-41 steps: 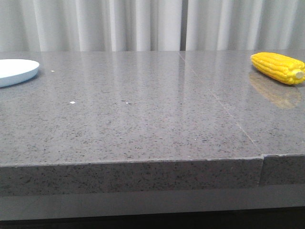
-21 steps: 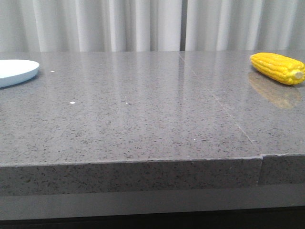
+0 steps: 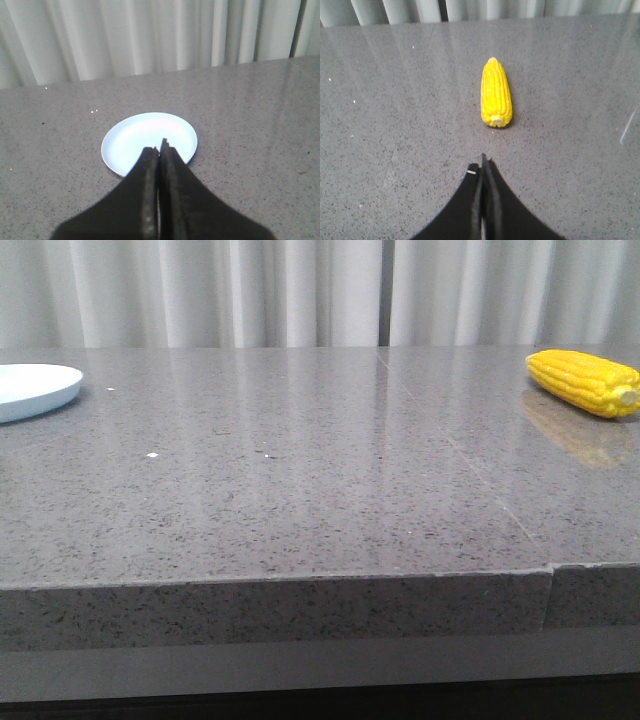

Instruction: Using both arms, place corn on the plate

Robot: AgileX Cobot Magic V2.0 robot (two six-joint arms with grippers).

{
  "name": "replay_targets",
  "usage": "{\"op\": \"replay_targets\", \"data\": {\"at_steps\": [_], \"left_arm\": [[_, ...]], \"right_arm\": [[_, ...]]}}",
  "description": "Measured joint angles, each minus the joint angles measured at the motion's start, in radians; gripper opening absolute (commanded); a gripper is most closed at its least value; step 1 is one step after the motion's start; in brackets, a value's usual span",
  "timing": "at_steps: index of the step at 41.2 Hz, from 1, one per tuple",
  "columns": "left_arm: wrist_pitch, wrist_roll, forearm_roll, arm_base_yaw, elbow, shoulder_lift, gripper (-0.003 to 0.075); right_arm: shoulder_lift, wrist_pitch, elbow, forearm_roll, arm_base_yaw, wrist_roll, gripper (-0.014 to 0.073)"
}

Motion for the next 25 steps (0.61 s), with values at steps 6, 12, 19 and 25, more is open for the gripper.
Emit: {"op": "replay_targets", "data": {"at_steps": [6,12,19,25], "left_arm": [[-0.002,0.000,-0.005,0.000,0.020,0.036,-0.0016],[-0.002,0.000,-0.005,0.000,0.022,0.061,0.0176],[-0.004,0.000,-0.005,0.000,0.022,0.081,0.0504],[-0.004,0.000,-0.005,0.000,0.024,0.083,0.0513]], "right_arm": [[0.039,0.002,0.000,-0.002,0.000,-0.002,-0.0066],[0.052,0.005,0.000,-0.004,0.000,-0.013,0.0286],[0.054,0.007,0.000,-0.005,0.000,-0.020,0.0495],[0.054,0.009,0.000,-0.005,0.000,-0.020,0.0490]]}}
